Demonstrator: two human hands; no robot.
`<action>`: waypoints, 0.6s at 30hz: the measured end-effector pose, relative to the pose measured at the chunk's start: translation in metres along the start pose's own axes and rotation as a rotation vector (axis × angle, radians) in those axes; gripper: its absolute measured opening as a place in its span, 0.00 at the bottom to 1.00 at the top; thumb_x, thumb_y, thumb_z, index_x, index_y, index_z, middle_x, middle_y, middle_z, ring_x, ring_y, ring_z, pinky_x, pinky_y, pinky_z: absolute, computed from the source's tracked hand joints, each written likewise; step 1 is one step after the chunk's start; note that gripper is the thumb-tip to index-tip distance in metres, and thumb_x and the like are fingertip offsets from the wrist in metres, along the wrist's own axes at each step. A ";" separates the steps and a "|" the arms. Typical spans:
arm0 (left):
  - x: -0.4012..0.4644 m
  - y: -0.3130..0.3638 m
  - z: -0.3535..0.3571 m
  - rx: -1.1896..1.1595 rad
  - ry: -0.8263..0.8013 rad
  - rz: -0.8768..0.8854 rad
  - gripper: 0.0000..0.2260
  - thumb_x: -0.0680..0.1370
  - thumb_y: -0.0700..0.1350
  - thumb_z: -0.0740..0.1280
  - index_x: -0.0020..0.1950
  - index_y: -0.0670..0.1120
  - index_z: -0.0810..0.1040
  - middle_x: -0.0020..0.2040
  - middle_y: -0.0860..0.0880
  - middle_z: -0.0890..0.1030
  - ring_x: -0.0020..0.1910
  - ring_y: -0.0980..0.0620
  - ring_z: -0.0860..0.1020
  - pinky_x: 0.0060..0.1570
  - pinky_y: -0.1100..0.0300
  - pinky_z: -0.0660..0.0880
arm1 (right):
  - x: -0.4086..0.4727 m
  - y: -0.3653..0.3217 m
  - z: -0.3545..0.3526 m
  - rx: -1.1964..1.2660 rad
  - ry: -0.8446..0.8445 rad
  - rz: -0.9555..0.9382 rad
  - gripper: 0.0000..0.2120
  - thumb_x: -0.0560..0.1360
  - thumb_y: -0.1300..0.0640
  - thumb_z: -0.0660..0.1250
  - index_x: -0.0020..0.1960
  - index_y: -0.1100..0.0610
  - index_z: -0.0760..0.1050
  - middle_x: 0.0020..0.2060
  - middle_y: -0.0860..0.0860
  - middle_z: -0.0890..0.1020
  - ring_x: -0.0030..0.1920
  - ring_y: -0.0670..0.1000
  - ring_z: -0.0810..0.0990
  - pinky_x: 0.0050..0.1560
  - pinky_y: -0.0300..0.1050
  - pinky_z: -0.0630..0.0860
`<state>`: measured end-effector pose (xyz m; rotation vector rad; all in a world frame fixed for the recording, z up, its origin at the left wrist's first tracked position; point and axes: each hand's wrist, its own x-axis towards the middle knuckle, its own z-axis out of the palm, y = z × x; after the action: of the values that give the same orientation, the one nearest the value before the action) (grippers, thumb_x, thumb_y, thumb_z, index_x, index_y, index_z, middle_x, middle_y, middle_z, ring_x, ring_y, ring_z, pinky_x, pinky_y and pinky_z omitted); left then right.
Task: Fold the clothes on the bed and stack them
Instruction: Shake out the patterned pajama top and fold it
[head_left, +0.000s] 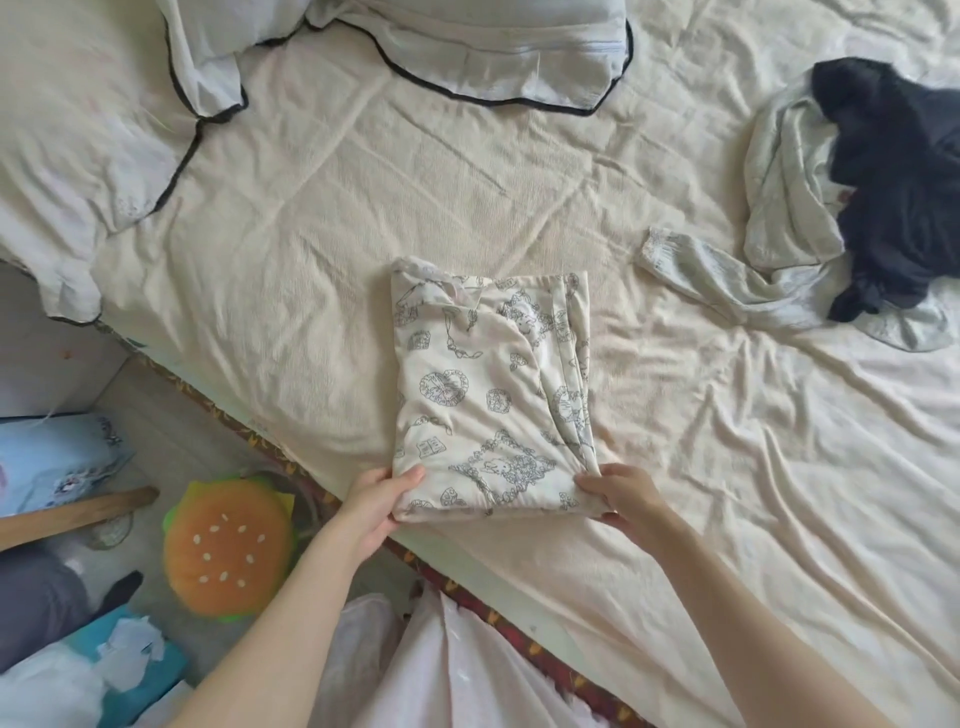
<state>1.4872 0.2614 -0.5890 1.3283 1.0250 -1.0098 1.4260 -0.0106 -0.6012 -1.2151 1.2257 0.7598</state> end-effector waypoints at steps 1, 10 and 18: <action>-0.004 -0.003 -0.001 -0.024 0.002 -0.015 0.11 0.76 0.37 0.67 0.57 0.34 0.76 0.54 0.38 0.81 0.49 0.44 0.80 0.43 0.55 0.78 | -0.006 0.005 0.001 0.023 0.004 0.007 0.03 0.73 0.68 0.68 0.44 0.66 0.74 0.35 0.57 0.79 0.33 0.51 0.79 0.29 0.39 0.79; -0.028 0.057 -0.006 0.110 0.002 0.073 0.26 0.72 0.43 0.73 0.64 0.40 0.65 0.54 0.39 0.78 0.42 0.46 0.81 0.33 0.53 0.79 | -0.046 -0.027 0.009 0.044 0.117 -0.484 0.16 0.75 0.62 0.67 0.60 0.49 0.73 0.42 0.55 0.80 0.41 0.49 0.79 0.41 0.40 0.73; -0.016 0.126 -0.006 0.320 -0.221 0.182 0.29 0.66 0.67 0.68 0.55 0.45 0.77 0.40 0.46 0.82 0.37 0.51 0.81 0.36 0.60 0.75 | -0.028 -0.105 0.004 0.269 -0.403 -0.494 0.09 0.72 0.54 0.68 0.48 0.55 0.84 0.46 0.52 0.84 0.47 0.49 0.83 0.50 0.41 0.80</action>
<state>1.6052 0.2672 -0.5409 1.4990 0.5806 -1.1835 1.5181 -0.0280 -0.5461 -1.0198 0.6328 0.4244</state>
